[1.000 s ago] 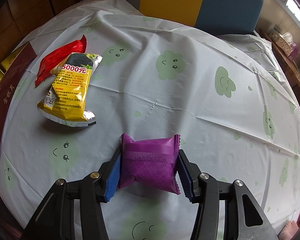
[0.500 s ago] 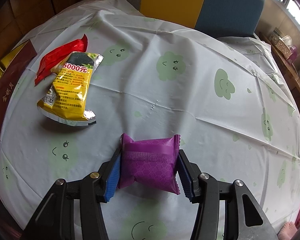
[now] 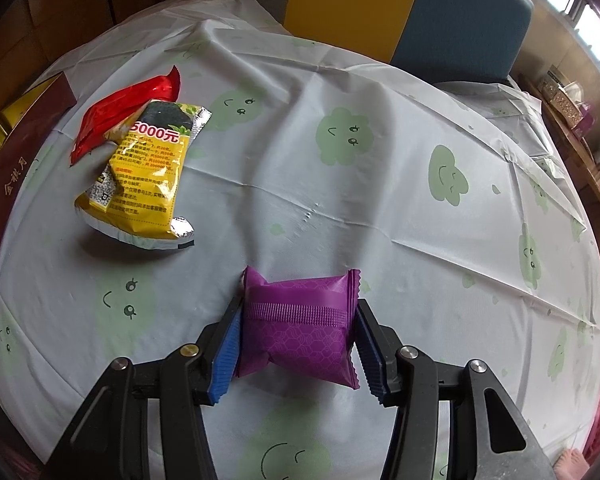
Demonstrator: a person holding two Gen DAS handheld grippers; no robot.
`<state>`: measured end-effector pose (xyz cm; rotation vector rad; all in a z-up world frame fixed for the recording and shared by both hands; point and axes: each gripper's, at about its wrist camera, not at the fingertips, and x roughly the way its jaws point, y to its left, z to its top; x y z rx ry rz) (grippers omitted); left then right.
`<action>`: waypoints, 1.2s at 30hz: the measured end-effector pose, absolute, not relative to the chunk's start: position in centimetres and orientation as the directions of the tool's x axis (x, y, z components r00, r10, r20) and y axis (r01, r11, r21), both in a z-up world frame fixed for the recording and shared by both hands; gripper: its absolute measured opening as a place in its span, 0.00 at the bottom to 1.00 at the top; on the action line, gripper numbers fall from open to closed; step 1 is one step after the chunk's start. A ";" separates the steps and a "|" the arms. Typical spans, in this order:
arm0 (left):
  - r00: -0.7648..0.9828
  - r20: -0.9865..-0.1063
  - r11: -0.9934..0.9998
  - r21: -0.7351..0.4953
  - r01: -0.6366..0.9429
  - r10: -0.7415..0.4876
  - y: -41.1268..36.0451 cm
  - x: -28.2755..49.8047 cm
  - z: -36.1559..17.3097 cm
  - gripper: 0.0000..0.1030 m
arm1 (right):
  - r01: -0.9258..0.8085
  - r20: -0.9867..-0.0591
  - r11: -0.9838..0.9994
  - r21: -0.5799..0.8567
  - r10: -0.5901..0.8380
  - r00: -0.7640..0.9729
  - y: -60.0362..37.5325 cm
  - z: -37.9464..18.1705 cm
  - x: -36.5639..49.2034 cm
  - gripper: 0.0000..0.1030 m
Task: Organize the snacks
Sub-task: 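Carry the pastry bag into the gold tray and open the left gripper, then carry the purple packet into the gold tray and open the right gripper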
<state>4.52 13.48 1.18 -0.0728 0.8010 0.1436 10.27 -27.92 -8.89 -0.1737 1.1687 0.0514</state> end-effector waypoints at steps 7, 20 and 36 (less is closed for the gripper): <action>0.689 -0.716 0.986 0.001 -0.165 0.116 13.7 3.4 1.0 0.76 | -0.131 -0.918 0.985 -0.109 -0.049 0.394 -27.9 -8.9 10.3 0.52; 0.684 -0.716 0.973 -0.029 -0.228 0.139 16.4 2.0 0.3 0.76 | -0.134 -0.913 0.985 -0.109 -0.046 0.406 -27.9 -8.9 10.0 0.52; 0.679 -0.700 0.921 -0.078 -0.381 0.222 22.8 0.7 0.6 0.75 | -0.200 -0.837 0.979 -0.051 0.067 0.543 -23.5 -0.1 10.6 0.51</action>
